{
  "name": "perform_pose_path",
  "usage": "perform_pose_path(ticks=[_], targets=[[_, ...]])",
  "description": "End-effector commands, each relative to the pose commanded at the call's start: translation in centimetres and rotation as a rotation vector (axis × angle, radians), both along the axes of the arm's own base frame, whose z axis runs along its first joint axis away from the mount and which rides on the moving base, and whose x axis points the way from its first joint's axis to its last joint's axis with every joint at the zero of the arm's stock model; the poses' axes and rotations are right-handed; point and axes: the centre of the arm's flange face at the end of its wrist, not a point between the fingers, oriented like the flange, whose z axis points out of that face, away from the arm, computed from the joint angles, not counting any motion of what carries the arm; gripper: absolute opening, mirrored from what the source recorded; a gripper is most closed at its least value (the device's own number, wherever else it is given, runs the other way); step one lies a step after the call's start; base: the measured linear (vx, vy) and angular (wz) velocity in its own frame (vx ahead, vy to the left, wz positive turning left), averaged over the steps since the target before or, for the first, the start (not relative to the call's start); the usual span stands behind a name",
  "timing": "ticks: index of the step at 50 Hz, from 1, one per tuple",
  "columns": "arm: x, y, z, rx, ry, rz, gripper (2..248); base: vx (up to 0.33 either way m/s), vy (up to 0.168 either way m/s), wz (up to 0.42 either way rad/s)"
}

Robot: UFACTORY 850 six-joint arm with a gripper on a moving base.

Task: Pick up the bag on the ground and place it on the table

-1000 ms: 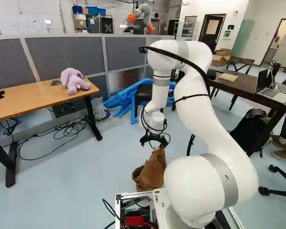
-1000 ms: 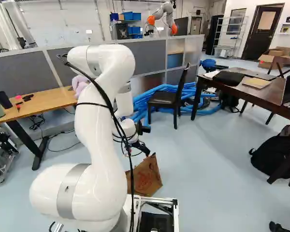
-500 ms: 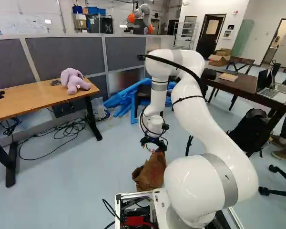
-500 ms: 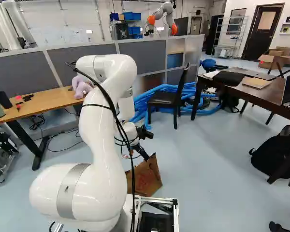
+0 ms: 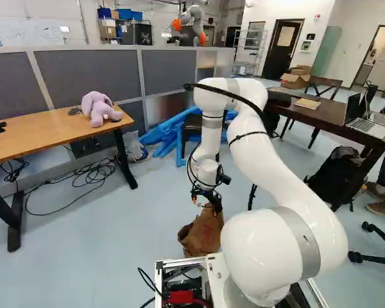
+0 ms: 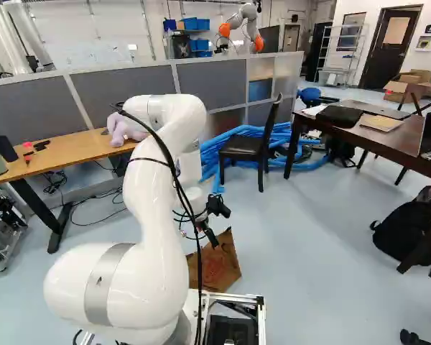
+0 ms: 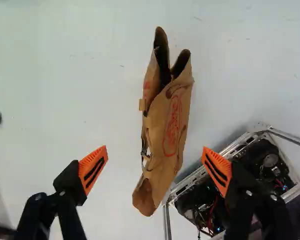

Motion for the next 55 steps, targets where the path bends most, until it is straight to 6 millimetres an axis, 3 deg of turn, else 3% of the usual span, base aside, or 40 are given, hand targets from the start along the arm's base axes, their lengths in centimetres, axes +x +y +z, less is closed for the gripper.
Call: perform_pose_path(ticks=[55], targets=[[0.5,0.1,-8.4,0.006,0.086,-0.041,247,0.0,0.0,0.0]])
